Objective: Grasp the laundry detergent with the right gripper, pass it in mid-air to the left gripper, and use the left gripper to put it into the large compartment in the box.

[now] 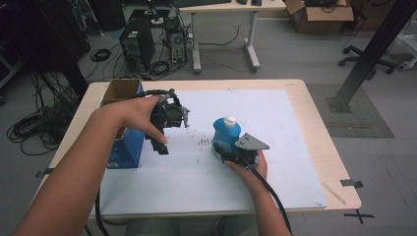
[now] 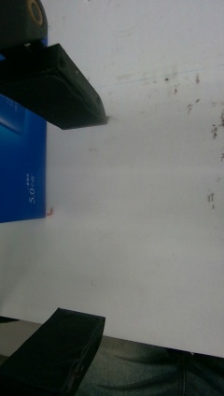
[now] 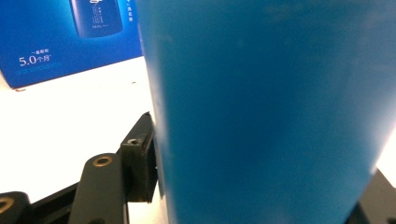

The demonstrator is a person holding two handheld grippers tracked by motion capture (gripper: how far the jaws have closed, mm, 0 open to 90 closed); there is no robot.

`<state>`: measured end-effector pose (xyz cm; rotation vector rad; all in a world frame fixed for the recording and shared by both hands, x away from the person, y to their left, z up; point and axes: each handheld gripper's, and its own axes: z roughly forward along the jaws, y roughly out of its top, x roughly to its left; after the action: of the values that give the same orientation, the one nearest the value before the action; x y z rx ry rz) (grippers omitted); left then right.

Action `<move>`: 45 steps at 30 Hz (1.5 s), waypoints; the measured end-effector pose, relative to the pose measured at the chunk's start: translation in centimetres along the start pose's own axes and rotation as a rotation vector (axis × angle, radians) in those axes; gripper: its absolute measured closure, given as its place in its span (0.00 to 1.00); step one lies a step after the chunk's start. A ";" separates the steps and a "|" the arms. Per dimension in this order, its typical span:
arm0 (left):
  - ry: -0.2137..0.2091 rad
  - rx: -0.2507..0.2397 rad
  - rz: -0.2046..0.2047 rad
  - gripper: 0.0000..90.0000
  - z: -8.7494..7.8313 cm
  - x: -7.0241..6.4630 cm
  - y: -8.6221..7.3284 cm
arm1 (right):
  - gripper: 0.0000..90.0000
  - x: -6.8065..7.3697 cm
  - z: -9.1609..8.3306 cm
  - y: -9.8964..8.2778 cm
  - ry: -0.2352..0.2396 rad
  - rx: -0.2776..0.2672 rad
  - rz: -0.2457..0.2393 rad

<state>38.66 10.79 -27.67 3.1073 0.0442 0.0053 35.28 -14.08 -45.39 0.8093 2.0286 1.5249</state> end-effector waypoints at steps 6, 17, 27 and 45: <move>0.001 -0.001 -0.005 0.06 -0.1 0.0 -0.1 | 0.47 -0.1 0.0 0.0 0.014 -0.007 0.005; -0.001 -0.003 -0.001 0.06 -0.1 -0.1 0.1 | 0.49 -0.1 -0.1 0.1 0.025 0.002 0.006; -0.002 -0.013 -0.012 0.06 -0.5 0.0 -0.1 | 0.49 -0.2 -0.6 1.8 0.071 -0.017 -0.016; 0.003 -0.024 0.000 0.06 -2.9 -0.5 0.5 | 0.50 -1.2 -3.6 7.9 0.197 -0.011 -0.098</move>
<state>38.16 10.32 -24.74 3.0830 0.0433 0.0111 35.08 -15.79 -36.73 0.5658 2.1624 1.6129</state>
